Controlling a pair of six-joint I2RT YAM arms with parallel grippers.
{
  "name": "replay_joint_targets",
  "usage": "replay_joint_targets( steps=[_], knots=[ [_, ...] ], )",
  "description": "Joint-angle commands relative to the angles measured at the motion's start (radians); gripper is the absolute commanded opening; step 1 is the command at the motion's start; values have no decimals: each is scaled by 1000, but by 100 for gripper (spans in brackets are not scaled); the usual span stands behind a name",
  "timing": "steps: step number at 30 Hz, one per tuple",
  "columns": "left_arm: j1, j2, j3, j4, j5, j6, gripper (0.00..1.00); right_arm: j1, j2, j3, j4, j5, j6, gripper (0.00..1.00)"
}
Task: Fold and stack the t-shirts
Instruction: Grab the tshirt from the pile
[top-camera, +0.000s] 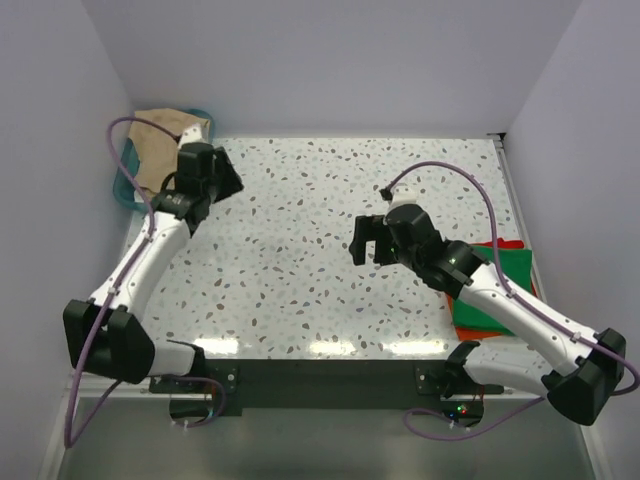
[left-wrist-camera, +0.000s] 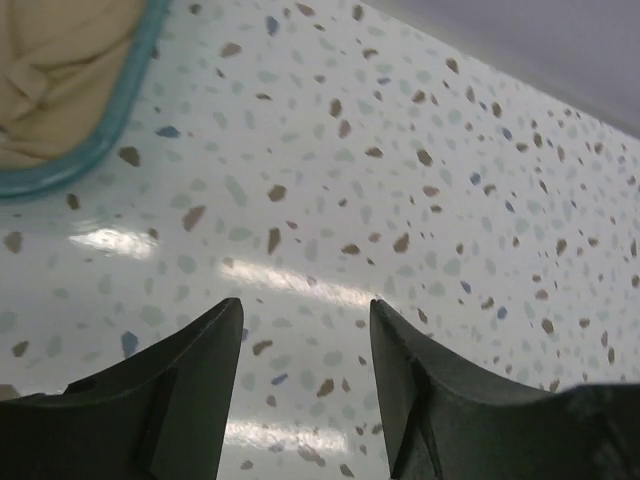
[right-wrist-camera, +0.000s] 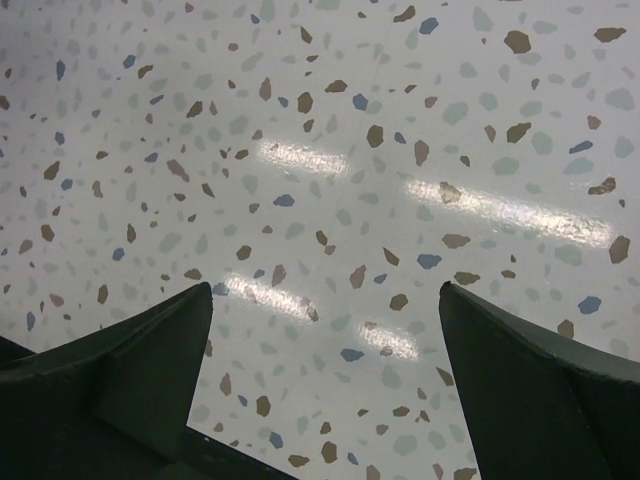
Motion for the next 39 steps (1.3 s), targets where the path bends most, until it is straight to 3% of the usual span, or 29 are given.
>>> replay_joint_targets(
  steps=[1, 5, 8, 15, 23, 27, 30, 31, 34, 39],
  knots=[
    [168, 109, 137, 49, -71, -10, 59, -2, 25, 16, 61, -95, -13, 99],
    [371, 258, 225, 79, -88, 2, 66, -2, 56, 12, 90, -150, -13, 99],
    [454, 390, 305, 102, -77, 27, 68, -2, 74, 8, 114, -184, -22, 99],
    [498, 724, 533, 83, -74, 78, 75, -2, 142, 30, 131, -231, -52, 99],
    [498, 891, 619, 51, -96, 49, 72, -2, 168, 10, 151, -248, -80, 99],
    [498, 927, 621, 46, -92, 45, 58, -2, 172, -5, 171, -254, -72, 99],
    [498, 933, 619, 48, -91, 49, 39, -2, 172, -7, 173, -256, -72, 99],
    [500, 933, 619, 51, -88, 50, 25, -2, 174, -7, 173, -256, -72, 99],
    [498, 916, 629, 53, -82, 59, 2, 0, 172, -7, 174, -256, -72, 99],
    [500, 846, 658, 57, -69, 82, 0, -2, 178, -5, 180, -280, -71, 99]
  ],
)
